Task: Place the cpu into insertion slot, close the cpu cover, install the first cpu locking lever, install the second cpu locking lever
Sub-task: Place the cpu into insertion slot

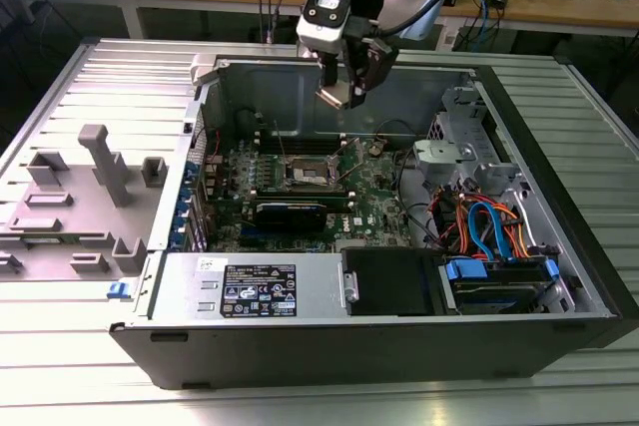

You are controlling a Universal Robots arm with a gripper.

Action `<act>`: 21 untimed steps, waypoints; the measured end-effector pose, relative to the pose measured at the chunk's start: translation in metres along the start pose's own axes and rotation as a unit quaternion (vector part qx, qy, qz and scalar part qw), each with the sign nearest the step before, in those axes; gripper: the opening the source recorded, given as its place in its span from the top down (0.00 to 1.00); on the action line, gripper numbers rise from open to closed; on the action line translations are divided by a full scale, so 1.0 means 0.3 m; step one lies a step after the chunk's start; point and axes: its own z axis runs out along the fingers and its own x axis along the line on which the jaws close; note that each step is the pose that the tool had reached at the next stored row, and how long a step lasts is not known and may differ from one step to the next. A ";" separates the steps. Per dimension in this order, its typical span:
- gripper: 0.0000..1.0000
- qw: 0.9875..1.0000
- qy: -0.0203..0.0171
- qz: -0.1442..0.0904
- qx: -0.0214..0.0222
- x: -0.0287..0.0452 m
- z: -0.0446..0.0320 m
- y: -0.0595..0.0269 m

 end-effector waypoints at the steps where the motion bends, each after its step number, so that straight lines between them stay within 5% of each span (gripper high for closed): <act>1: 0.46 1.000 0.000 0.002 0.000 0.000 0.001 0.000; 11: 0.46 0.997 -0.004 0.071 0.002 0.000 0.016 -0.002; 16: 0.46 0.991 -0.003 0.132 0.009 -0.001 0.032 -0.003; 21: 0.46 0.991 -0.003 0.132 0.009 -0.001 0.032 -0.003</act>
